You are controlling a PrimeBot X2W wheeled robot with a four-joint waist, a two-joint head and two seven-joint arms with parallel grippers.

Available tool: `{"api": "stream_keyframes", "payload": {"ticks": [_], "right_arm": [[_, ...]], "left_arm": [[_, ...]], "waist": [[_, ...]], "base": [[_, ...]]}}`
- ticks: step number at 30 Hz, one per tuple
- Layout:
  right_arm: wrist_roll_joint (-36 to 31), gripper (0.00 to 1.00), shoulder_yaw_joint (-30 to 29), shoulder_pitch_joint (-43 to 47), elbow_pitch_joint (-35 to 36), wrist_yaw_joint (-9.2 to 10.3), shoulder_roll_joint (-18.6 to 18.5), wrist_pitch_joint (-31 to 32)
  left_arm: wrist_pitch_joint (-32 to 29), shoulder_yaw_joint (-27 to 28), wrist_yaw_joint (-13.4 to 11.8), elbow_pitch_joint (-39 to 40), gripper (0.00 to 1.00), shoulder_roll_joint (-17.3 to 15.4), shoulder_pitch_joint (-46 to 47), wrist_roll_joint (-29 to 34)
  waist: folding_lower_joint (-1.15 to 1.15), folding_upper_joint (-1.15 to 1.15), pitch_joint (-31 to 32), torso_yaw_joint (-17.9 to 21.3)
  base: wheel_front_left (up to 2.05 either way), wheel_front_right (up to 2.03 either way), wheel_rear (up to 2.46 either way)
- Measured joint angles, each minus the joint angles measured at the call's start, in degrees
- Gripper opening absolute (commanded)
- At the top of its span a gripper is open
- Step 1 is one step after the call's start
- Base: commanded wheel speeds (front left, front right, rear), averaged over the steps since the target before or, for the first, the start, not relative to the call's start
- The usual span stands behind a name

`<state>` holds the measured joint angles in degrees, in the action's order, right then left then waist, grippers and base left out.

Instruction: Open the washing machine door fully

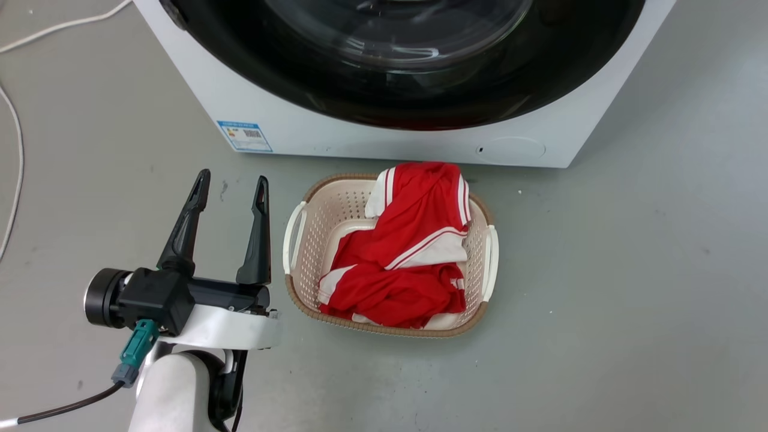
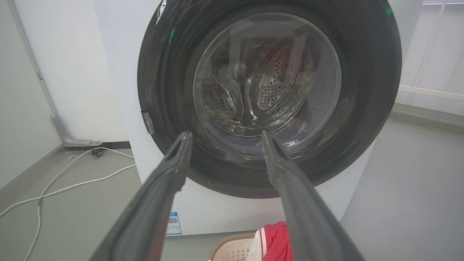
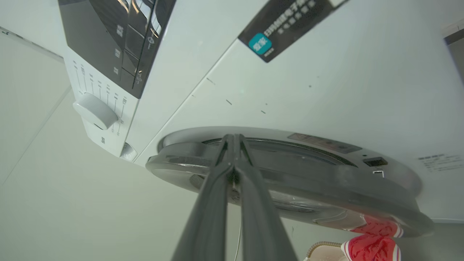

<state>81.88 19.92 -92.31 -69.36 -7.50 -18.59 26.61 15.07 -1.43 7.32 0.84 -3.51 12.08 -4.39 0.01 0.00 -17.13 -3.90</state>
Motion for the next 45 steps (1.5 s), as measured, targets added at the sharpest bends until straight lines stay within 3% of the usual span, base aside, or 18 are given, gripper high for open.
{"api": "stream_keyframes", "payload": {"ticks": [6,20,29,45], "right_arm": [[-2.56,0.00,2.59,-1.86,-1.90,0.00,1.41,3.04],[-6.55,0.00,4.48,-5.20,-4.31,0.00,1.29,3.78],[-6.82,0.00,3.33,-5.17,-4.36,0.00,0.27,9.05],[-4.85,0.00,1.57,-4.18,-4.45,0.01,2.76,21.43]], "left_arm": [[0.00,-0.26,0.02,0.68,1.00,0.00,0.80,-0.34],[0.00,-1.12,0.08,1.68,1.00,0.14,3.04,-0.86],[0.00,-1.47,0.09,1.48,1.00,0.26,4.18,-0.92],[0.00,-1.34,0.09,0.12,1.00,0.38,3.85,-0.82]], "waist": [[0.00,0.00,-2.29,-1.08],[0.00,0.00,-6.78,-2.95],[-0.01,0.00,-8.04,-3.67],[-0.01,0.00,-5.28,-2.36]], "base": [[0.00,0.00,0.00],[0.00,0.00,0.00],[0.00,0.00,0.00],[0.00,0.00,0.00]]}}
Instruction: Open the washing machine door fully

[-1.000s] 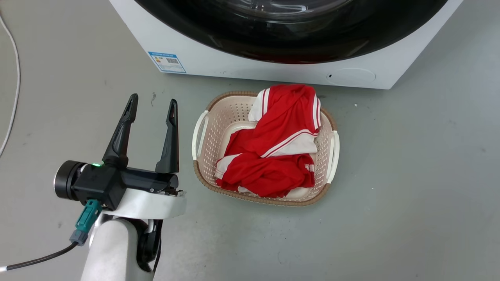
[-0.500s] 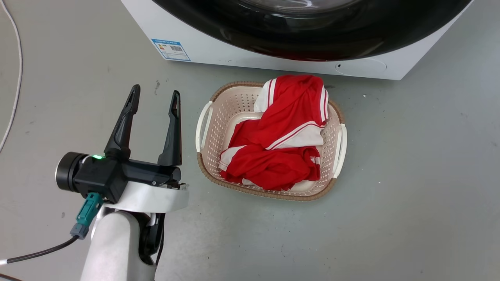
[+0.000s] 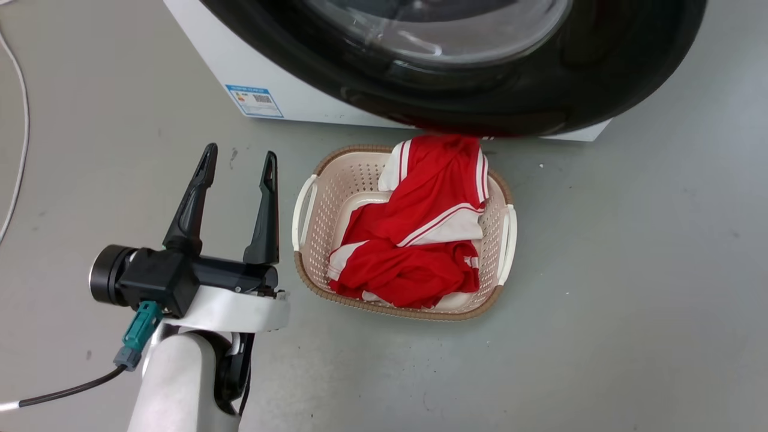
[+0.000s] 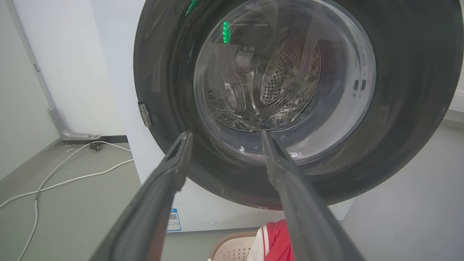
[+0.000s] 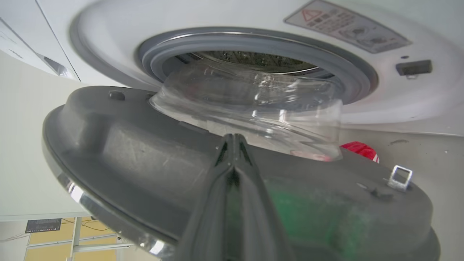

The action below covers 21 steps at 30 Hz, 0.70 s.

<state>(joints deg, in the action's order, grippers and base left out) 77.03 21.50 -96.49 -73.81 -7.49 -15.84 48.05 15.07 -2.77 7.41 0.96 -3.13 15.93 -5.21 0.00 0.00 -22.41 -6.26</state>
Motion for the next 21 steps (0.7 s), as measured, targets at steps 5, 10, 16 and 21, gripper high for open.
{"api": "stream_keyframes", "payload": {"ticks": [5,10,16,21], "right_arm": [[0.44,0.00,0.47,3.14,1.51,0.00,2.00,3.56],[1.59,0.00,0.75,8.41,4.74,0.00,3.72,6.49],[3.37,0.00,0.74,15.83,9.47,0.00,5.75,9.10],[4.72,0.00,1.29,22.17,14.13,0.00,8.24,12.21]], "left_arm": [[0.00,0.29,0.00,-0.40,1.00,-0.13,-1.28,0.43],[0.00,0.46,0.01,-1.07,1.00,-0.13,-2.87,0.58],[0.00,0.31,0.01,-2.13,1.00,-0.14,-5.09,1.01],[0.00,0.03,0.01,-2.86,1.00,-0.19,-7.09,1.34]], "waist": [[0.00,0.00,1.84,1.34],[0.00,0.00,4.20,2.60],[-0.01,0.00,7.67,3.71],[-0.01,0.00,10.53,4.49]], "base": [[0.00,0.00,0.00],[0.00,0.00,0.00],[0.00,0.00,0.00],[0.00,0.00,0.00]]}}
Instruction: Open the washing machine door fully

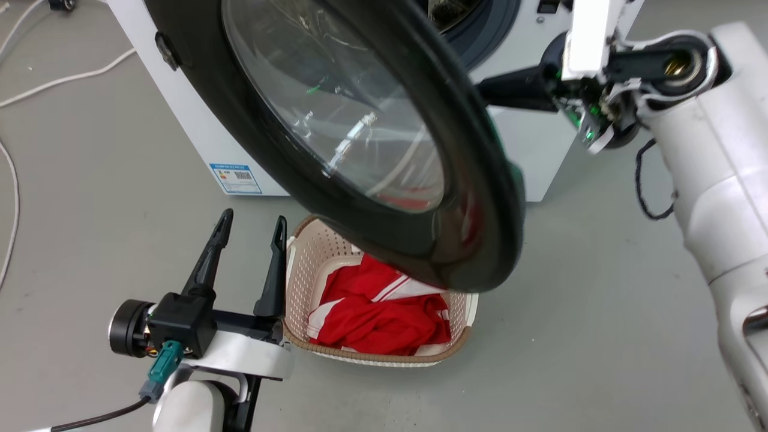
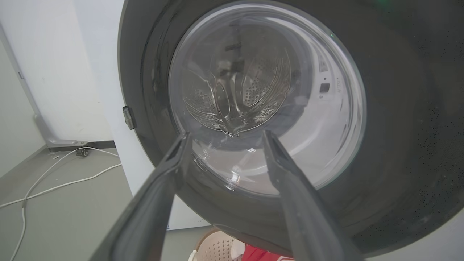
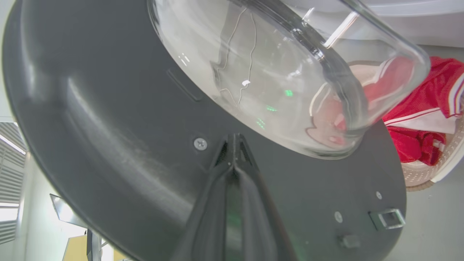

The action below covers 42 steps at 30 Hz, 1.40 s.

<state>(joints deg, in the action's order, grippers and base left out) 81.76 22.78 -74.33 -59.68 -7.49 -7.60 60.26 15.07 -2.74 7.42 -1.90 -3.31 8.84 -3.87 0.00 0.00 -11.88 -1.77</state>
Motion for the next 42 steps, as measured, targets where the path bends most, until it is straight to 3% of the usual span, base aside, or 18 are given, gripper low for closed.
{"api": "stream_keyframes", "payload": {"ticks": [11,21,26,30,42], "right_arm": [[3.01,0.00,0.55,10.16,8.91,0.00,2.49,4.74],[5.91,0.00,1.14,19.46,17.58,0.00,4.04,4.47],[5.99,0.00,-0.40,22.62,21.04,0.00,4.23,-0.47],[5.41,0.00,-5.44,26.97,27.33,0.00,3.20,-10.78],[5.93,0.00,-18.97,47.43,45.18,0.00,-1.63,-28.74]], "left_arm": [[0.00,-1.63,0.08,-1.07,1.00,0.14,-2.54,0.10],[0.00,-2.20,-0.42,-1.37,1.00,0.27,-3.81,-0.33],[0.00,-2.16,-0.62,-1.36,1.00,0.31,-3.82,-0.43],[0.00,-1.80,-1.12,-1.32,1.00,0.33,-3.91,-0.53],[0.00,0.00,-1.72,-1.87,1.00,0.35,-5.18,-0.86]], "waist": [[-0.01,0.00,3.83,-0.42],[0.00,0.00,5.61,-0.61],[-0.01,0.00,5.88,-0.42],[0.00,0.00,6.16,-0.05],[0.00,0.00,7.62,1.55]], "base": [[0.00,0.00,0.00],[0.00,0.00,0.00],[0.00,0.00,0.00],[0.00,0.00,0.00],[0.00,0.00,0.00]]}}
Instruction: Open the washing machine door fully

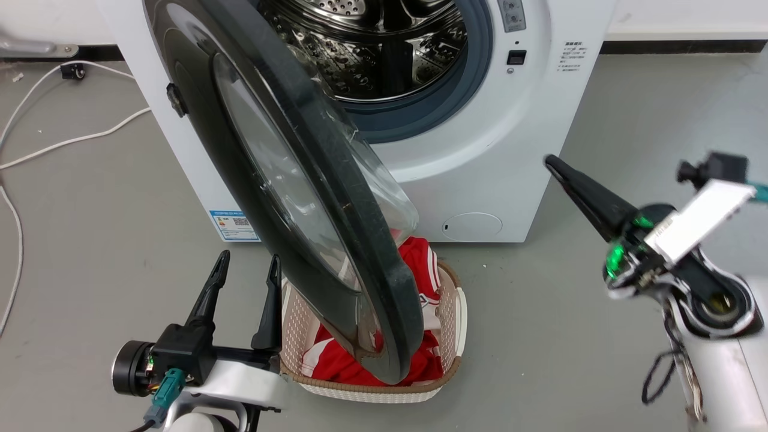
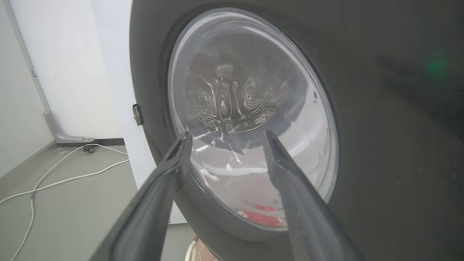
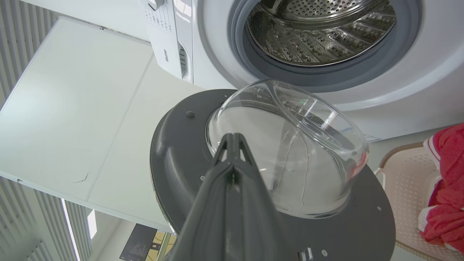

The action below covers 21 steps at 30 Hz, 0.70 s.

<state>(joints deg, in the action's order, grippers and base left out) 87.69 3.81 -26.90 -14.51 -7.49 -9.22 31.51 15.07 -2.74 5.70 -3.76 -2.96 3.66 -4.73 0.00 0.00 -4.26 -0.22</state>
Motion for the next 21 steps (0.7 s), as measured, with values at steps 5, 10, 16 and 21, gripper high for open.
{"api": "stream_keyframes", "payload": {"ticks": [5,10,16,21], "right_arm": [[-3.28,0.00,-3.00,9.46,4.74,0.00,-0.41,-6.83],[-8.51,0.10,-4.75,18.13,8.47,0.00,1.26,-14.88],[-16.80,1.00,-5.16,23.82,9.71,0.00,3.37,-23.10],[-27.05,1.00,-6.05,24.80,9.39,0.00,5.04,-30.84]], "left_arm": [[0.00,0.30,0.01,-0.60,1.00,0.01,-0.04,0.02],[0.00,0.21,0.02,-1.05,1.00,-0.01,-0.15,0.01],[0.00,0.37,-0.27,-1.22,1.00,0.02,-0.29,-0.18],[0.00,1.25,-0.70,-1.13,1.00,0.02,-0.29,-0.52]], "waist": [[0.00,0.00,0.67,0.37],[0.00,0.00,1.29,0.13],[0.00,0.00,1.66,0.15],[0.00,0.00,1.80,0.37]], "base": [[0.00,0.00,0.00],[0.00,0.00,0.00],[0.00,0.00,0.00],[0.00,0.00,0.00]]}}
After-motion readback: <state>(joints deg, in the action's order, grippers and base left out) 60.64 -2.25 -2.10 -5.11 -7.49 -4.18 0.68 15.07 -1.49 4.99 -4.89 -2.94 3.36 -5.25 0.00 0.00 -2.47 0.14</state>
